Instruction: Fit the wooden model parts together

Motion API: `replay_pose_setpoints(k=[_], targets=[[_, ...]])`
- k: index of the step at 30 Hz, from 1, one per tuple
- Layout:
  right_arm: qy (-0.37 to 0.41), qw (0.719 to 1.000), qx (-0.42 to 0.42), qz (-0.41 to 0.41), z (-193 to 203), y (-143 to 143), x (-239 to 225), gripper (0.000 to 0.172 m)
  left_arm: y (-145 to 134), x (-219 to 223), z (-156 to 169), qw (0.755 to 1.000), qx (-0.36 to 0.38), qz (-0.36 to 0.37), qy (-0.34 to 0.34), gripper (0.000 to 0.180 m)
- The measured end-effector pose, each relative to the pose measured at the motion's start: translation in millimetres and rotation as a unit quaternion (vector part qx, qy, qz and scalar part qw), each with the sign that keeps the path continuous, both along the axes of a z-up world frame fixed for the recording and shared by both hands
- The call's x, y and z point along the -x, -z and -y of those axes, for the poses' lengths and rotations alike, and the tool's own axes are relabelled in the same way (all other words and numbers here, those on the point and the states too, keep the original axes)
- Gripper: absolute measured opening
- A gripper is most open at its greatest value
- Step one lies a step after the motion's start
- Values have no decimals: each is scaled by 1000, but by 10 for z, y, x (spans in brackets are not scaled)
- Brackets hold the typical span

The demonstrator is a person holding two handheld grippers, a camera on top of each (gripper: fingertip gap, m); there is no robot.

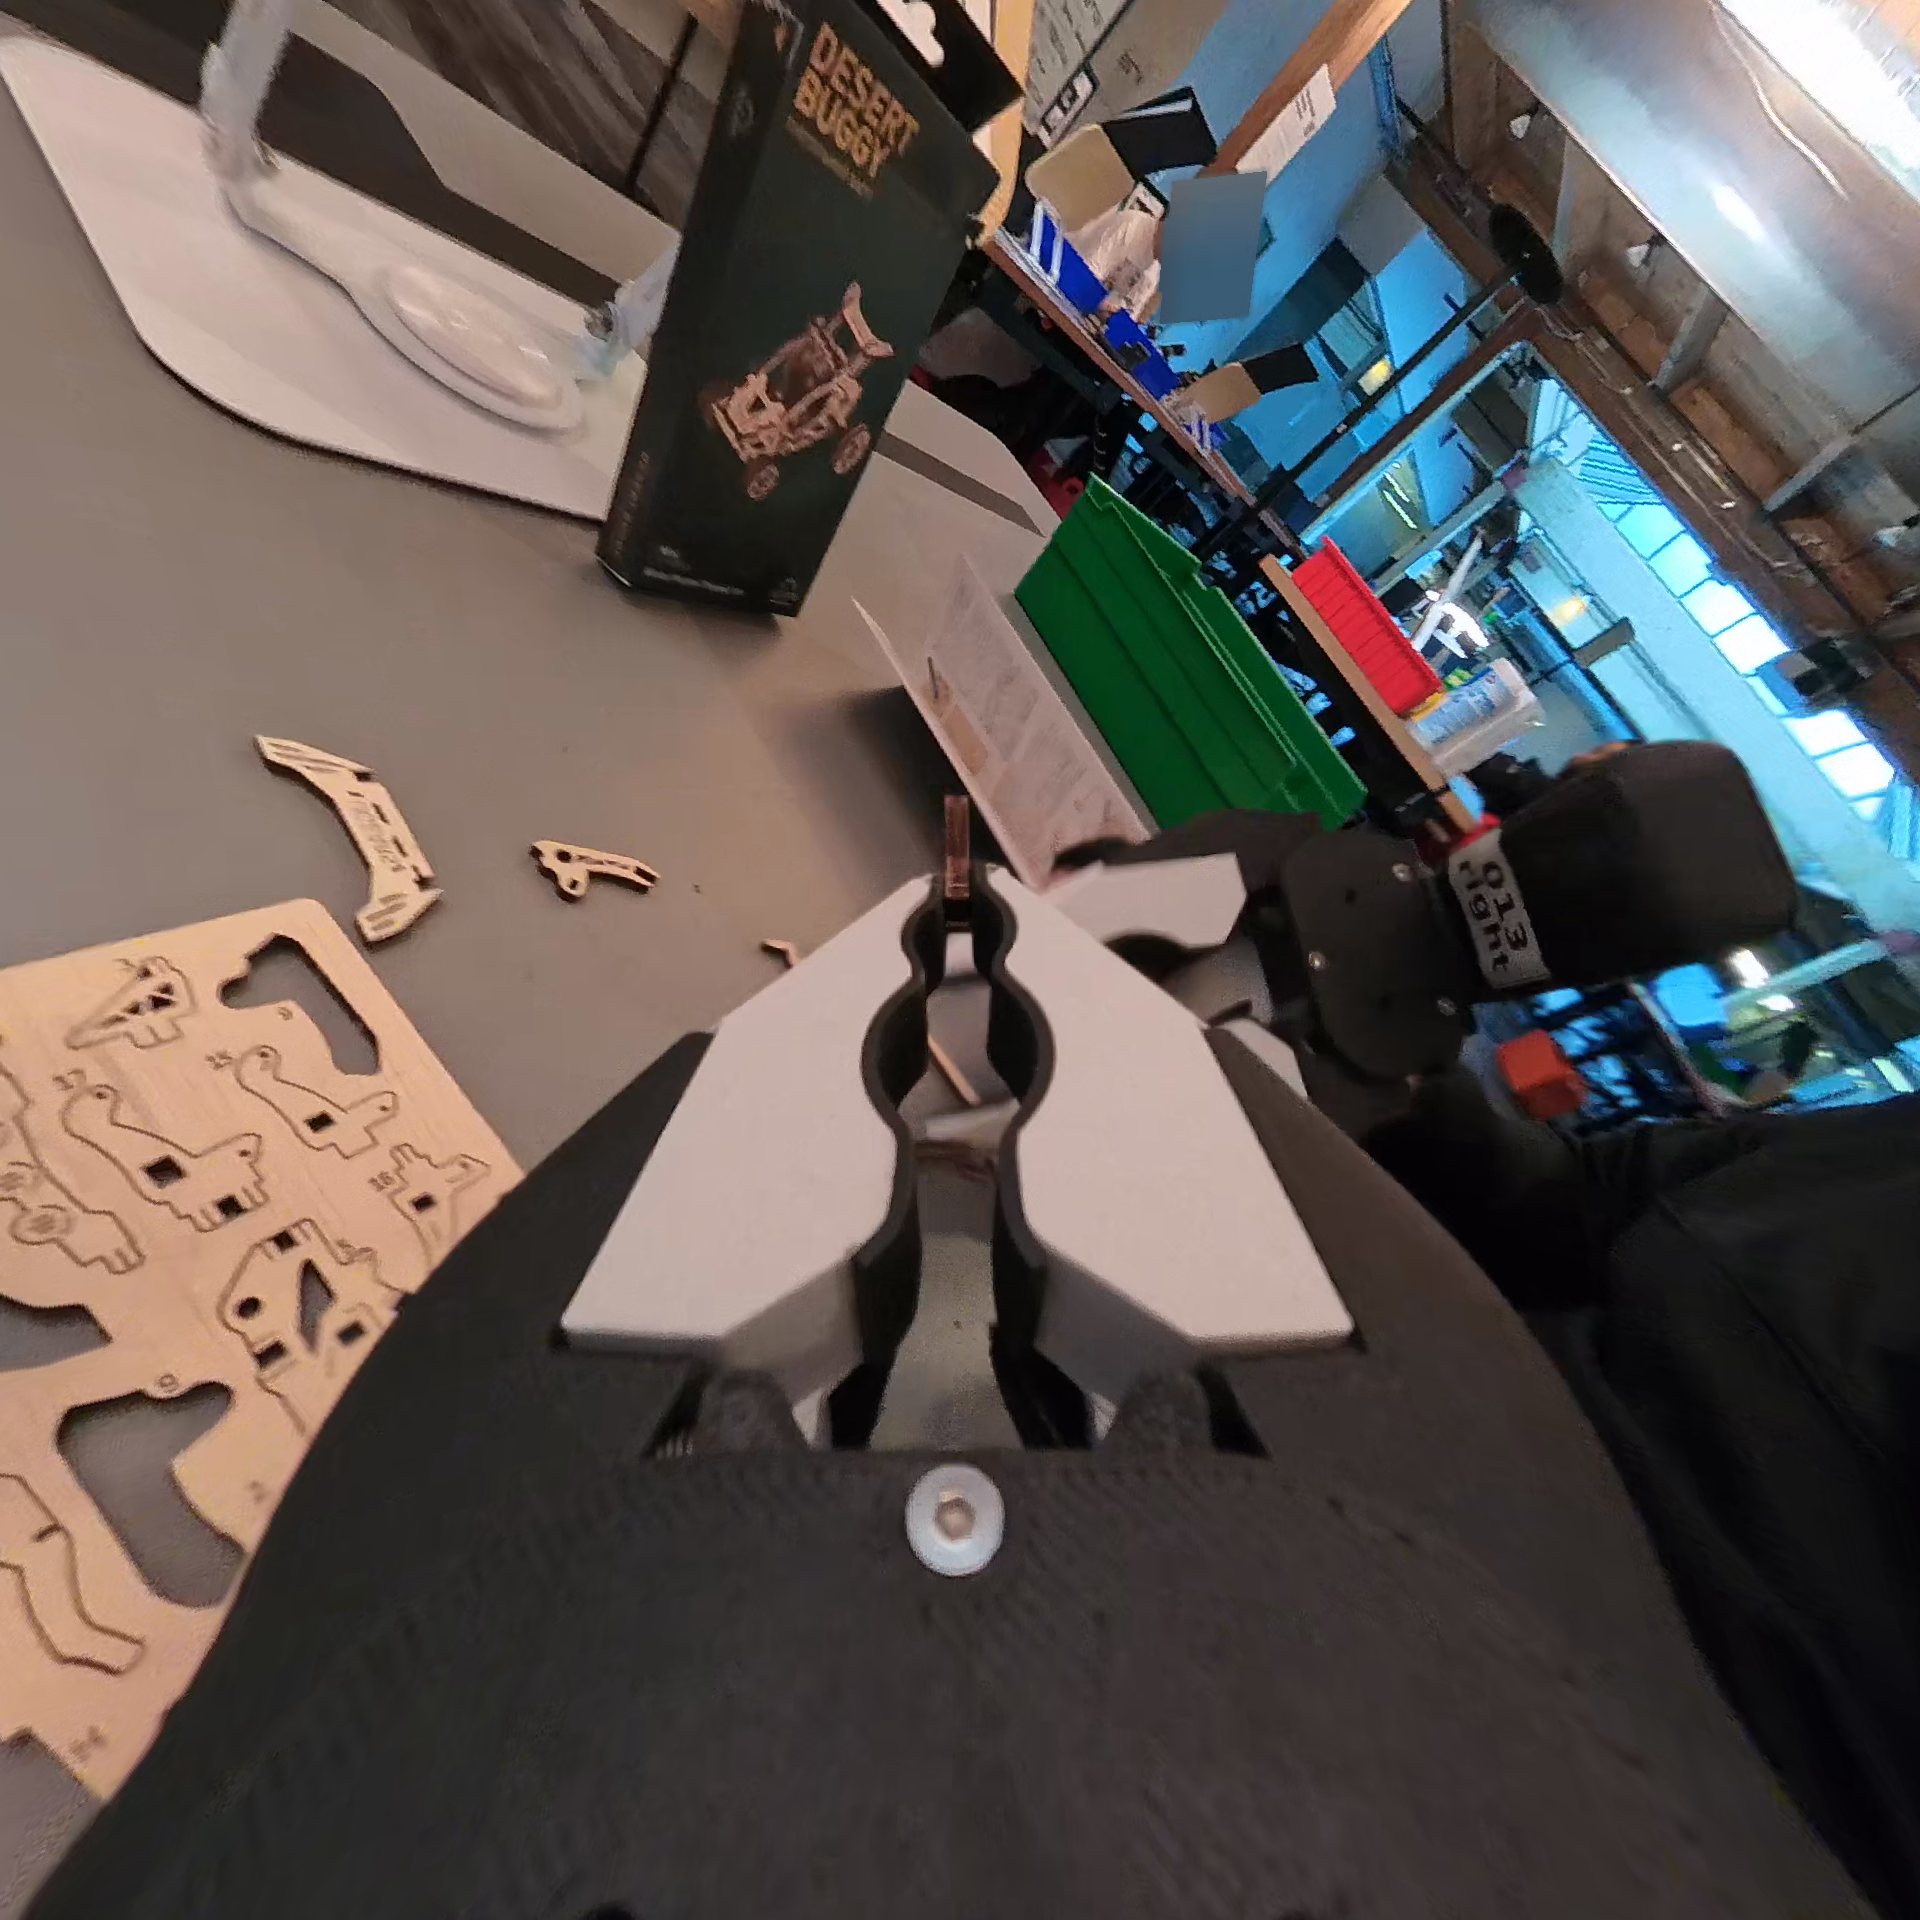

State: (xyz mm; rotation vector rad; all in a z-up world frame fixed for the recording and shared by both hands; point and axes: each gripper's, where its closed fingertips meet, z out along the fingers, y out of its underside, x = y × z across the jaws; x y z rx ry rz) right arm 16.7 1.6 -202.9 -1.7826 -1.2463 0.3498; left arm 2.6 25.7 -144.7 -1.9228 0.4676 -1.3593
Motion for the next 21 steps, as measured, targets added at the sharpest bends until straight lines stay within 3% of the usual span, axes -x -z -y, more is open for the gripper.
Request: replay_pose_setpoints(k=[2,5,10,16,21], targets=[[6,995,-99,-19,-84,-263,-29,32,-44,-41,88,998,37,32,27,1],[9,969,-247,17,-154,-487,-98,32,-65,-83,157,994,81,68,33,1],[-29,913,-399,80,-78,-558,-52,29,-12,-186,279,980,147,125,36,1],[-55,877,-463,115,3,-585,-12,6,-7,-234,367,965,192,174,42,1],[-83,883,-448,118,55,-591,-13,1,-52,-229,398,959,204,190,43,8]])
